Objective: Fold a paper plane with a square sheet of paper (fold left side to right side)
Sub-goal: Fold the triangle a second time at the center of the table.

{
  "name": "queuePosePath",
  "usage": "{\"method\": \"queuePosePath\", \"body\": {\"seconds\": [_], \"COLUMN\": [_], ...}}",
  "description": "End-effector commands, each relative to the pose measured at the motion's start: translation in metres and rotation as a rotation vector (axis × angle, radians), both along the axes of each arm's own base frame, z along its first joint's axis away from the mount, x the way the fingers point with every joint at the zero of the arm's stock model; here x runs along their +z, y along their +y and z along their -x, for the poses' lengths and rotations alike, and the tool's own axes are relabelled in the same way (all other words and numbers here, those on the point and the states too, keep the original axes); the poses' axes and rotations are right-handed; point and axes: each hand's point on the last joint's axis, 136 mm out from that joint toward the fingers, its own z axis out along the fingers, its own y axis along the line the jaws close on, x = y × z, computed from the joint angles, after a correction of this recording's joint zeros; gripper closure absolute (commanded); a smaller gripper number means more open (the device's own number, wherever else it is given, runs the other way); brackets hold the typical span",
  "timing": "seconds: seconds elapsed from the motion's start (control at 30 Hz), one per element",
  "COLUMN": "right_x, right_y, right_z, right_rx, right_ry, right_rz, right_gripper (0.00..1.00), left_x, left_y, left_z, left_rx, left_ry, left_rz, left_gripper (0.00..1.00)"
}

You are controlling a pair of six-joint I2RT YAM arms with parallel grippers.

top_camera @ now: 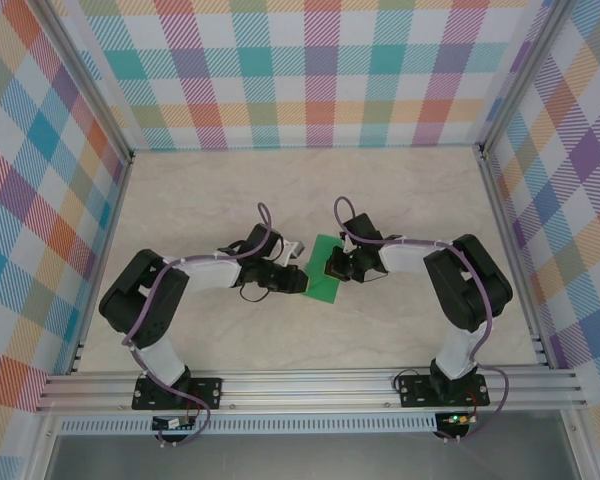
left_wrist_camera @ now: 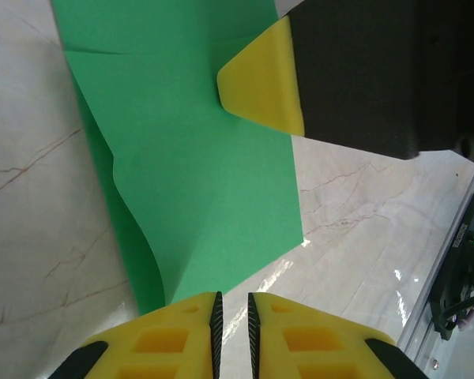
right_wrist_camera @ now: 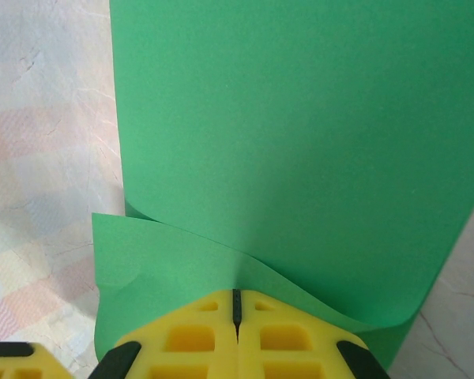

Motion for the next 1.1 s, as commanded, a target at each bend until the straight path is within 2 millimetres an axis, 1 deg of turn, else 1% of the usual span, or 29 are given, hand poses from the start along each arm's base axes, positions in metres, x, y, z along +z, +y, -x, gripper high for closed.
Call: {"method": "queuePosePath", "body": {"seconds": [0.0, 0.13, 0.3, 0.4, 0.47, 0.53, 0.67, 0.77, 0.83, 0.93, 1.07], "right_x": [-0.031, -0.029, -0.028, -0.025, -0.019, -0.008, 0.024, 0.041, 0.044, 0.039, 0.033], "right_y": [-0.023, -0.022, -0.022, -0.019, -0.016, -0.011, 0.001, 0.006, 0.011, 0.021, 0.038], "right_z": [0.023, 0.023, 0.022, 0.020, 0.017, 0.014, 0.009, 0.011, 0.017, 0.025, 0.028], "right_rx": [-0.001, 0.003, 0.006, 0.014, 0.025, 0.041, 0.088, 0.113, 0.135, 0.162, 0.187], "right_ry": [0.106, 0.103, 0.095, 0.083, 0.060, 0.033, -0.026, -0.049, -0.040, -0.017, -0.001], "right_rz": [0.123, 0.121, 0.120, 0.104, 0.085, 0.056, -0.009, -0.023, -0.029, -0.028, -0.046], "right_gripper": [1.00, 1.00, 1.00, 1.00, 1.00, 1.00, 1.00, 1.00, 1.00, 1.00, 1.00], "left_x": [0.000, -0.013, -0.023, -0.029, -0.033, -0.038, -0.045, -0.051, -0.052, -0.054, -0.056], "left_y": [-0.003, 0.004, 0.011, 0.013, 0.014, 0.017, 0.018, 0.021, 0.023, 0.025, 0.026], "left_z": [-0.008, -0.013, -0.014, -0.012, -0.010, -0.007, -0.002, 0.000, 0.000, 0.000, 0.001], "left_rx": [-0.008, 0.019, 0.049, 0.052, 0.055, 0.054, 0.045, 0.047, 0.049, 0.050, 0.048], "left_ry": [-0.003, -0.010, -0.011, 0.002, 0.010, 0.019, 0.031, 0.029, 0.024, 0.017, 0.015], "left_rz": [0.009, -0.045, -0.081, -0.093, -0.100, -0.106, -0.123, -0.158, -0.175, -0.198, -0.218], "left_gripper": [0.82, 0.83, 0.85, 0.85, 0.86, 0.86, 0.87, 0.88, 0.88, 0.89, 0.89]}}
